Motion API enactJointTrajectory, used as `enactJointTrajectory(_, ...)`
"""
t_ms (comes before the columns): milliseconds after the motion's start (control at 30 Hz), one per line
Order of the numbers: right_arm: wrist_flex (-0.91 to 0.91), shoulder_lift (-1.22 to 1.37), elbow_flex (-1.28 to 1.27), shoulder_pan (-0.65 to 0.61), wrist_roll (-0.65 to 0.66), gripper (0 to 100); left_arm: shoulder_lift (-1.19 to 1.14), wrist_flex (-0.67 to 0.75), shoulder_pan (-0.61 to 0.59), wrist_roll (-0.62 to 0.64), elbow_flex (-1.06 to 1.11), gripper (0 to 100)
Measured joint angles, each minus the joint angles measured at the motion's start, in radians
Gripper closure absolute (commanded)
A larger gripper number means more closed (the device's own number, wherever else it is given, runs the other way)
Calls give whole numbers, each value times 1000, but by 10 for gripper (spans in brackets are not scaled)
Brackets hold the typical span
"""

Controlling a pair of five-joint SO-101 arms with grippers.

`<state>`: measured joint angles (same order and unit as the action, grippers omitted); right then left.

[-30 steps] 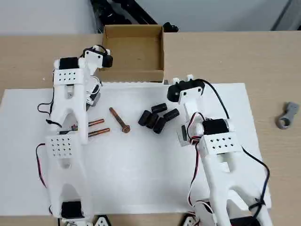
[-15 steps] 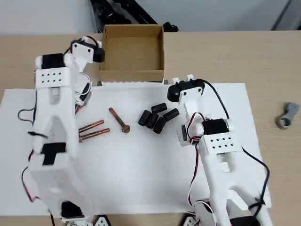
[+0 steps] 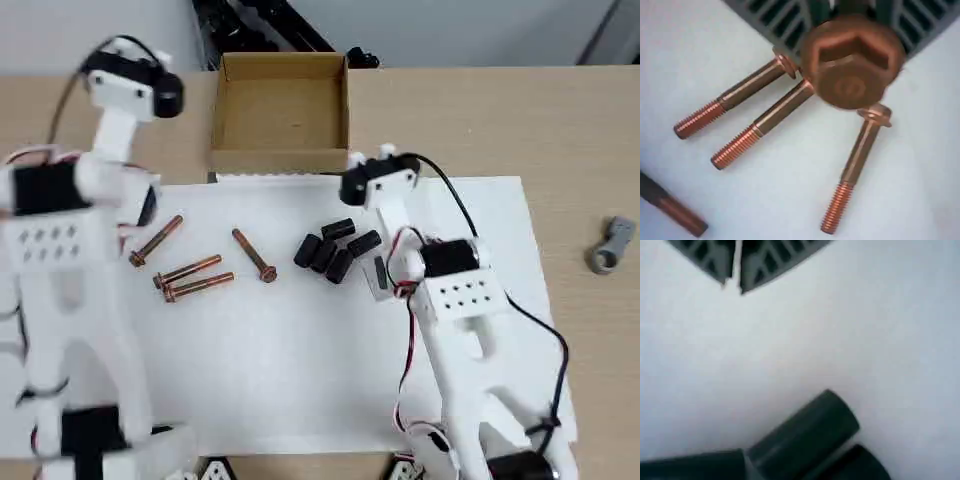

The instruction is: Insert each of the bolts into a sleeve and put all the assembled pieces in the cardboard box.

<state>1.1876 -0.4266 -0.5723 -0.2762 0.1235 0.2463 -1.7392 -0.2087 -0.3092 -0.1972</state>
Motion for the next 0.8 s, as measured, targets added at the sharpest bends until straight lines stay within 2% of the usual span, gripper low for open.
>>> enactJointTrajectory(300, 140, 361, 362, -6, -192, 994, 281, 6, -92, 78, 175, 994)
enactJointTrajectory(433, 222, 516, 555, -6, -295, 991, 307, 8, -112, 81, 245, 994)
enactJointTrajectory(600, 321, 674, 772, 35, -428, 941, 310, 11, -117, 86, 299, 994)
enactJointTrajectory(800, 397, 827, 907, 98, -525, 939, 333, 14, -117, 109, 328, 994)
